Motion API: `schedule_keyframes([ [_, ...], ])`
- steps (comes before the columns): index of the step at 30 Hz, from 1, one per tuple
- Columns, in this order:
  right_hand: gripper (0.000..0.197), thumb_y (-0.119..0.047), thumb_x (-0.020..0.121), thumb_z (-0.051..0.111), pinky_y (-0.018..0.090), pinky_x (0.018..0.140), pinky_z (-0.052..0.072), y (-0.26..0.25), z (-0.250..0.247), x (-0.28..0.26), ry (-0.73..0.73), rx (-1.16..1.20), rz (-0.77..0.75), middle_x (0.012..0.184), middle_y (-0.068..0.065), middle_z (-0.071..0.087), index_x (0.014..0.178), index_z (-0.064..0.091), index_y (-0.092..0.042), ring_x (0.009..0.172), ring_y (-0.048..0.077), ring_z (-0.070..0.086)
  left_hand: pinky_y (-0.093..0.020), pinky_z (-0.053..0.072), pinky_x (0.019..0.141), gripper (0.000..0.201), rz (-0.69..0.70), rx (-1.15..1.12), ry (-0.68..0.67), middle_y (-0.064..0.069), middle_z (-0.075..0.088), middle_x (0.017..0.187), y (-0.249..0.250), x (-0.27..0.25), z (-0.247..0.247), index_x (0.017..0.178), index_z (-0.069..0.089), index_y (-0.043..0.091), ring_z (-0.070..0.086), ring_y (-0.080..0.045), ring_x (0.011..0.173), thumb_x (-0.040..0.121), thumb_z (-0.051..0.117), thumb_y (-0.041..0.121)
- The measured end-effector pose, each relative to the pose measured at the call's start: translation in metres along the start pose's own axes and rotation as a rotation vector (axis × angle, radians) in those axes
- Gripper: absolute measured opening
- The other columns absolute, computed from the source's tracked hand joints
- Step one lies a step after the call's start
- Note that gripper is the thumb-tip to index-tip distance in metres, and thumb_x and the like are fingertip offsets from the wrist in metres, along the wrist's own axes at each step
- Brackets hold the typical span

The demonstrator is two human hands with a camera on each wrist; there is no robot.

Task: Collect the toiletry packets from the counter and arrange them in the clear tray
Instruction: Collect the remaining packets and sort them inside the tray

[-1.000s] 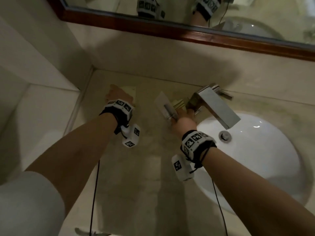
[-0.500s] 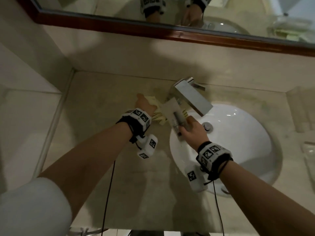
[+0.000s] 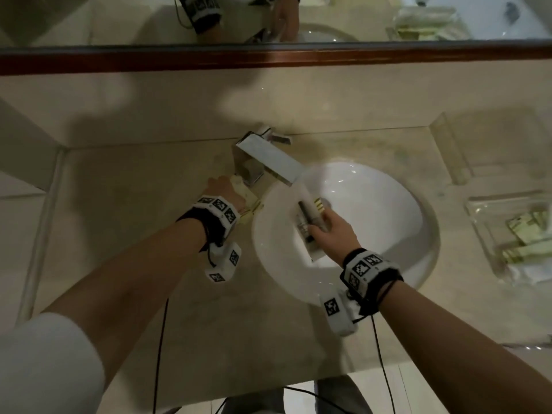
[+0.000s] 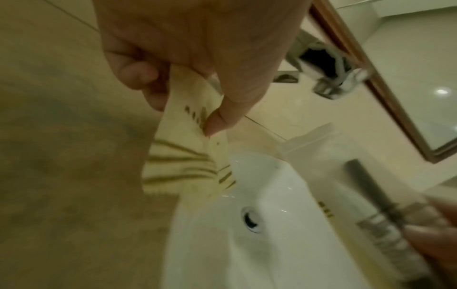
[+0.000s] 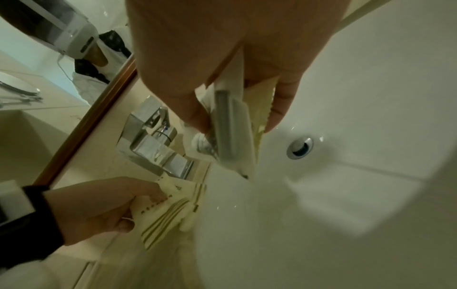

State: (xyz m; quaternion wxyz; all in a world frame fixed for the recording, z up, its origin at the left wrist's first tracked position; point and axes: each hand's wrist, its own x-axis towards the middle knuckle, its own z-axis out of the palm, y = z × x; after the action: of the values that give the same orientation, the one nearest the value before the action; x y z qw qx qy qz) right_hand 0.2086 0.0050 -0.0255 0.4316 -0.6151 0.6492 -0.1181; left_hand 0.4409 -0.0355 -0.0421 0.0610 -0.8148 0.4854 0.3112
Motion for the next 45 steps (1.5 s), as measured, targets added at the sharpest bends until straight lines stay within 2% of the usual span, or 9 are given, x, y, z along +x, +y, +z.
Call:
schedule_keyframes([
  [3,0.015,-0.022,0.085,0.057,0.04,0.082,0.049,0.015,-0.017,-0.007,-0.027,0.038,0.022,0.091,0.014,0.062,0.091,0.053,-0.008,0.085,0.031,0.057,-0.037,0.033,0.108,0.039,0.096,0.044,-0.173,-0.012,0.042,0.141,0.02,-0.011,0.008,0.135,0.039,0.009,0.042,-0.026,0.129,0.1,0.036,0.024],
  [6,0.016,-0.019,0.084,0.06,0.033,0.07,0.041,0.034,-0.038,-0.013,-0.025,0.135,0.057,0.076,0.003,0.052,0.076,0.046,-0.016,0.073,0.022,0.049,-0.028,0.043,0.07,0.008,0.102,-0.008,-0.378,-0.005,0.052,0.09,0.059,-0.046,0.008,0.088,0.05,0.014,0.054,-0.02,0.087,0.092,0.053,0.02],
  [9,0.018,-0.011,0.086,0.058,0.029,0.064,0.043,0.052,-0.064,-0.02,0.001,0.4,0.127,0.072,0.001,0.055,0.071,0.051,-0.017,0.07,0.019,0.052,-0.02,0.039,0.054,0.019,0.187,-0.138,-0.448,-0.002,0.052,0.085,0.1,-0.076,0.024,0.1,0.049,0.011,0.051,-0.013,0.066,0.089,0.058,0.023],
  [17,0.01,-0.015,0.089,0.05,0.034,0.06,0.051,0.123,-0.166,-0.021,-0.134,0.968,0.286,0.083,0.01,0.06,0.094,0.058,-0.012,0.071,0.026,0.058,-0.034,0.051,0.077,0.044,0.108,-0.643,-0.452,-0.018,0.052,0.128,0.241,-0.124,0.088,0.132,0.04,0.007,0.055,-0.026,0.097,0.091,0.054,0.014],
  [26,0.011,-0.009,0.093,0.049,0.031,0.063,0.051,0.229,-0.295,-0.005,-0.112,0.935,0.309,0.083,0.01,0.062,0.09,0.059,-0.008,0.072,0.023,0.06,-0.039,0.053,0.084,0.058,0.056,-0.669,-0.351,-0.015,0.053,0.122,0.414,-0.155,0.155,0.13,0.035,0.006,0.056,-0.032,0.106,0.083,0.058,0.031],
  [30,0.011,-0.011,0.091,0.051,0.036,0.071,0.05,0.257,-0.337,0.009,-0.06,0.871,0.325,0.09,0.012,0.062,0.098,0.058,-0.007,0.078,0.026,0.06,-0.032,0.044,0.083,0.051,0.122,-0.602,-0.26,-0.019,0.051,0.125,0.457,-0.154,0.173,0.134,0.032,0.006,0.053,-0.033,0.11,0.09,0.054,0.017],
  [34,0.018,-0.011,0.093,0.049,0.032,0.067,0.051,0.283,-0.371,0.022,0.08,0.897,0.338,0.093,0.01,0.061,0.109,0.055,-0.005,0.079,0.024,0.059,-0.027,0.04,0.056,0.048,0.276,-0.45,-0.232,-0.003,0.049,0.083,0.483,-0.146,0.187,0.132,0.032,0.01,0.048,-0.017,0.066,0.088,0.053,0.007],
  [39,0.014,-0.011,0.094,0.047,0.026,0.057,0.051,0.311,-0.393,0.03,0.212,0.906,0.364,0.08,0.003,0.059,0.098,0.059,-0.006,0.072,0.02,0.058,-0.033,0.044,0.079,0.046,0.395,-0.226,-0.21,-0.019,0.047,0.128,0.502,-0.135,0.199,0.134,0.036,0.01,0.054,-0.033,0.106,0.09,0.05,0.006],
  [45,0.007,-0.014,0.091,0.05,0.036,0.067,0.049,0.331,-0.397,0.038,0.233,0.914,0.391,0.095,0.017,0.059,0.088,0.056,-0.012,0.076,0.029,0.059,-0.032,0.044,0.075,0.045,0.374,-0.098,-0.218,-0.018,0.045,0.127,0.512,-0.131,0.208,0.132,0.035,0.013,0.055,-0.036,0.104,0.09,0.047,0.003],
])
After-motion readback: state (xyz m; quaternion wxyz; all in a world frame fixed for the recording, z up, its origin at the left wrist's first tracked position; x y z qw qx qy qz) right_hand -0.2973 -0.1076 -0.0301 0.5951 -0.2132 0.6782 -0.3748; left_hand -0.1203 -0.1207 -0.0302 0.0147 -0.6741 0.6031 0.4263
